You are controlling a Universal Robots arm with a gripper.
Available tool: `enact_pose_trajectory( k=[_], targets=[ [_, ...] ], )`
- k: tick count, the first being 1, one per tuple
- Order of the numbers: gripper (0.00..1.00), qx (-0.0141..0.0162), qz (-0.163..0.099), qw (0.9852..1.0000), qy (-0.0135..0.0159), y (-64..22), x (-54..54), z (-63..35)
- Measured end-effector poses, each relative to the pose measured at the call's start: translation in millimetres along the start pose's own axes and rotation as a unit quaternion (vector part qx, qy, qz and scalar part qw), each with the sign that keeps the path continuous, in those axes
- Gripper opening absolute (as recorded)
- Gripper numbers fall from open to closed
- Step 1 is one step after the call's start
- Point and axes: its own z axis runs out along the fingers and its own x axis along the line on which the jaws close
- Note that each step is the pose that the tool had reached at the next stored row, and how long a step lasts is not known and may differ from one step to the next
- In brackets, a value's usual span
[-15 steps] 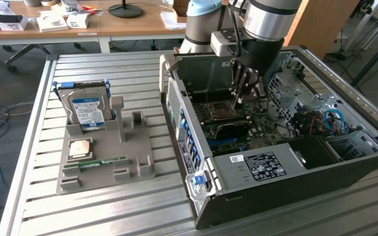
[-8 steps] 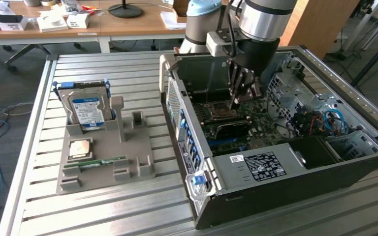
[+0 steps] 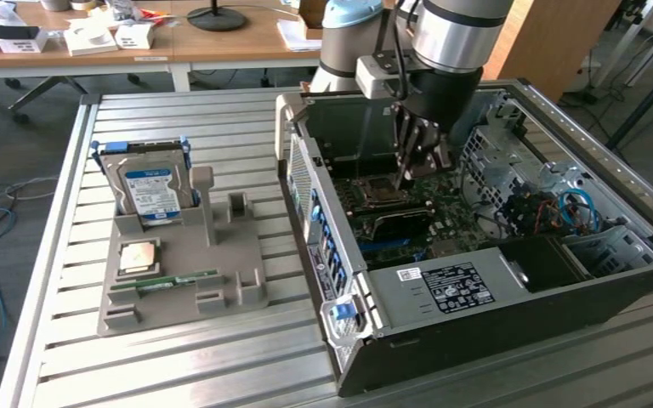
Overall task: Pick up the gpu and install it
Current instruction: 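Press down on the gpu until it lock into place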
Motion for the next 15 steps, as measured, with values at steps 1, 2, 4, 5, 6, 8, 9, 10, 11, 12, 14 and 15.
enact_pose_trajectory(
  k=[1, 2, 4, 5, 6, 8, 9, 10, 11, 12, 14, 15],
  targets=[
    [0.11, 0.0000, 0.000, 1.0000, 0.0000, 0.0, 0.0, 0.7],
    [0.11, 0.0000, 0.000, 1.0000, 0.0000, 0.0, 0.0, 1.5],
    [0.11, 0.0000, 0.000, 1.0000, 0.0000, 0.0, 0.0, 3.2],
    [0.11, 0.0000, 0.000, 1.0000, 0.0001, 0.0, 0.0, 4.4],
    [0.11, 0.0000, 0.000, 1.0000, 0.0001, 0.0, 0.0, 5.7],
    [0.11, 0.0000, 0.000, 1.0000, 0.0000, 0.0, 0.0, 8.6],
    [0.11, 0.0000, 0.000, 1.0000, 0.0000, 0.1, 0.1, 9.9],
    [0.11, 0.0000, 0.000, 1.0000, 0.0000, 0.1, 0.1, 11.1],
    [0.11, 0.0000, 0.000, 1.0000, 0.0001, 0.1, 0.1, 12.3],
    [0.11, 0.0000, 0.000, 1.0000, 0.0000, 0.1, 0.1, 13.5],
    [0.11, 0.0000, 0.000, 1.0000, 0.0000, 0.2, 0.1, 15.4],
    [0.11, 0.0000, 0.000, 1.0000, 0.0001, 0.2, 0.1, 15.7]
  ],
)
